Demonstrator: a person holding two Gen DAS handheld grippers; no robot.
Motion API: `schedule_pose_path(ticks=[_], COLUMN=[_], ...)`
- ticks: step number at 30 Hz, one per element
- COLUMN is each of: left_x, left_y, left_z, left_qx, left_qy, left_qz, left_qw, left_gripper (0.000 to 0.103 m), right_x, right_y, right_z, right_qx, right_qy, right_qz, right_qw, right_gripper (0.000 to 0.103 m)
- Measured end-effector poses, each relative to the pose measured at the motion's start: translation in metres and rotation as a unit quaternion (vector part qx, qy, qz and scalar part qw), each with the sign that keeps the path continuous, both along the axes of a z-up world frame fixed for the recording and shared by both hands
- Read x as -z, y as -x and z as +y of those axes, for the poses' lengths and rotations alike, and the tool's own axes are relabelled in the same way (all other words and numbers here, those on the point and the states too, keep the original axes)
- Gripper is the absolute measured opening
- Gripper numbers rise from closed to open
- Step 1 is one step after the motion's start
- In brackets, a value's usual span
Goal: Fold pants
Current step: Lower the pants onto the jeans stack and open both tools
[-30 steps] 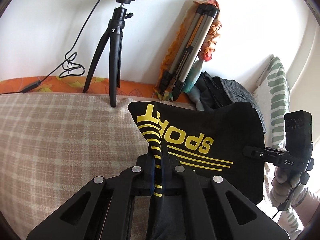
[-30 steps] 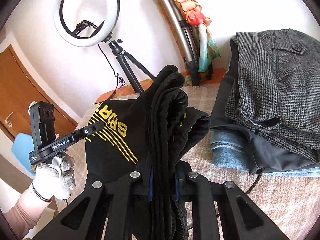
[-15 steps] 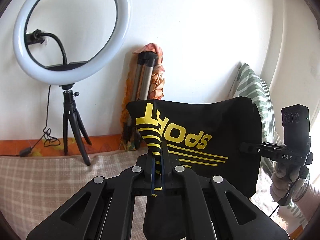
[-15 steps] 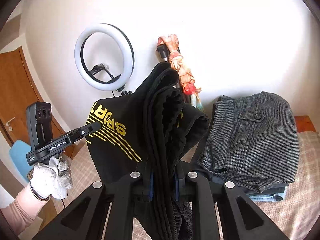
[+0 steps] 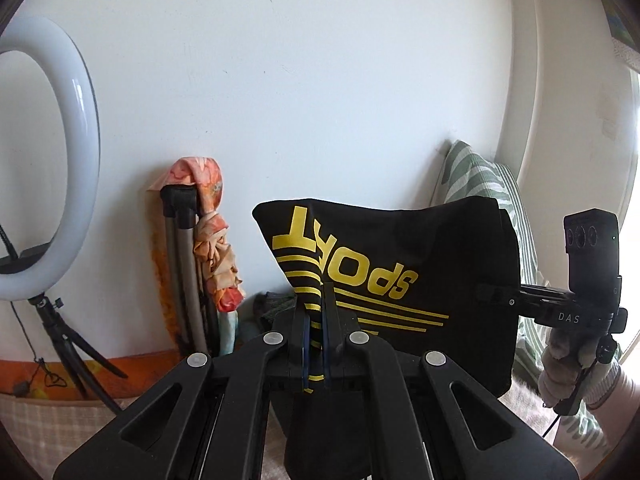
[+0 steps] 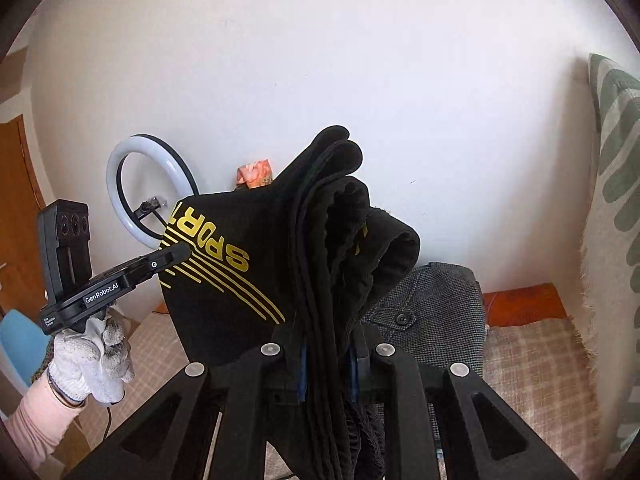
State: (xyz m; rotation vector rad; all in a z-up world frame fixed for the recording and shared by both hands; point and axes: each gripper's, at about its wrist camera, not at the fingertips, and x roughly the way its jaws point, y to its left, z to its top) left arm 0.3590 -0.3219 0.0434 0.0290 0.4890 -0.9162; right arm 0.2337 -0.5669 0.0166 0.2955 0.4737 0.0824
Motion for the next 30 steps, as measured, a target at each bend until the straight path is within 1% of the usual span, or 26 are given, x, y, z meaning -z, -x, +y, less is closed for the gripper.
schedule_pose_path(ticks=[4,7,10,15,19,20,22,23,24,25,26,28,30], left_x=[0.016,0.035,0.055,0.082,0.097,0.098,0.098,0.098,0.097,0.095,0.092,0.085,0.081], left_y=[-0.014,-0.027,-0.042,-0.062,-0.07,-0.07,-0.068,-0.067,-0.069,-0.071,-0.069,-0.064,-0.061], left_z=[-0.031,-0.054,-0.076,-0.107,-0.121,-0.124,-0.129,-0.131,-0.132,-0.132,-0.131,-0.13,-0.127], left_qx=[0.004,0.003,-0.011,-0.034,-0.042,-0.045,-0.051,-0.056,-0.066,-0.074,-0.077,-0.071,-0.065], left_qy=[-0.008,-0.022,-0.044,-0.096,-0.122,-0.127,-0.132,-0.138,-0.143,-0.144,-0.141,-0.137,-0.137], left_qz=[0.014,0.022,0.021,0.003,-0.003,-0.011,-0.016,-0.018,-0.021,-0.024,-0.025,-0.03,-0.026], left_qw=[0.9999,0.9995,0.9987,0.9948,0.9917,0.9909,0.9898,0.9887,0.9874,0.9866,0.9868,0.9876,0.9881], left_gripper=[0.003,0.003,0.003,0.003,0.003,0.005,0.007,0.01,0.013,0.024,0.033,0.033,0.035], right_x=[0.01,0.029,0.051,0.083,0.093,0.095,0.098,0.099,0.101,0.102,0.103,0.103,0.1], right_y=[-0.021,-0.043,-0.066,-0.108,-0.126,-0.127,-0.127,-0.126,-0.122,-0.121,-0.117,-0.108,-0.101], right_z=[-0.034,-0.058,-0.079,-0.09,-0.093,-0.093,-0.095,-0.097,-0.099,-0.101,-0.106,-0.114,-0.117], right_qx=[0.01,0.023,0.032,0.046,0.06,0.063,0.076,0.085,0.096,0.108,0.118,0.127,0.136], right_qy=[-0.005,-0.015,-0.023,-0.007,0.003,0.008,0.009,0.011,0.014,0.018,0.02,0.014,0.007], right_qz=[0.022,0.043,0.061,0.095,0.108,0.11,0.118,0.122,0.127,0.134,0.141,0.142,0.139], right_qw=[1.0,0.999,0.997,0.994,0.992,0.992,0.99,0.989,0.987,0.985,0.983,0.982,0.981], right_gripper=[0.013,0.013,0.013,0.013,0.014,0.015,0.019,0.028,0.039,0.044,0.048,0.048,0.055])
